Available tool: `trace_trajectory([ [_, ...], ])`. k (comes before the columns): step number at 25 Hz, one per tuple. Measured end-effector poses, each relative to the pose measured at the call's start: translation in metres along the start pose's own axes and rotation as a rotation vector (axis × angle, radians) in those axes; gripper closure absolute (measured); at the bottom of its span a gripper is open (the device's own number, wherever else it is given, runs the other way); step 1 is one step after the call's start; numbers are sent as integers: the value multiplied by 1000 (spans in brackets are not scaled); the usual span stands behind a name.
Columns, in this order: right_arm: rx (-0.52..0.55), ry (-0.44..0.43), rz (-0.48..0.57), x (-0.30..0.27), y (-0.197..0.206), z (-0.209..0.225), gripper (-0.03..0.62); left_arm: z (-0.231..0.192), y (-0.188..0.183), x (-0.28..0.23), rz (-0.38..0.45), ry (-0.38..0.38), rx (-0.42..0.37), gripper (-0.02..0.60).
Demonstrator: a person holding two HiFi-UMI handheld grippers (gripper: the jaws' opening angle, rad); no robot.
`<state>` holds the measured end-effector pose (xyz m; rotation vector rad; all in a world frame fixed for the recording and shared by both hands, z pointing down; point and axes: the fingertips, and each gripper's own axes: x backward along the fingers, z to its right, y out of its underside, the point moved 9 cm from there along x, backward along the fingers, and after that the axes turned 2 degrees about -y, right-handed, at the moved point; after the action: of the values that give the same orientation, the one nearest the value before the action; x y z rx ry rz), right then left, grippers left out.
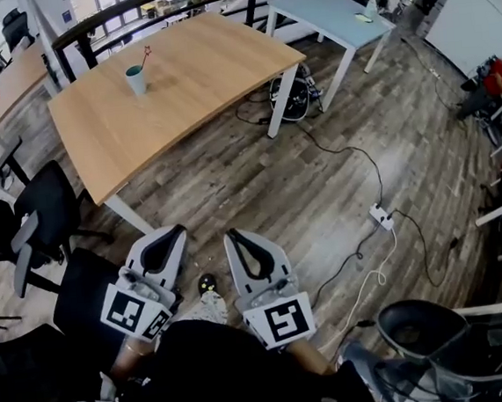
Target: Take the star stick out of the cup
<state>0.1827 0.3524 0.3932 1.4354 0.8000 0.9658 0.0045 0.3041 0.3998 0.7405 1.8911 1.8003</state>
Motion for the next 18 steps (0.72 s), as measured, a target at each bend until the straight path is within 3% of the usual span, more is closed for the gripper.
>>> trace_trajectory([
  [18, 15, 17, -22, -121, -10, 5, 568, -120, -23, -35, 37, 14, 31, 558],
])
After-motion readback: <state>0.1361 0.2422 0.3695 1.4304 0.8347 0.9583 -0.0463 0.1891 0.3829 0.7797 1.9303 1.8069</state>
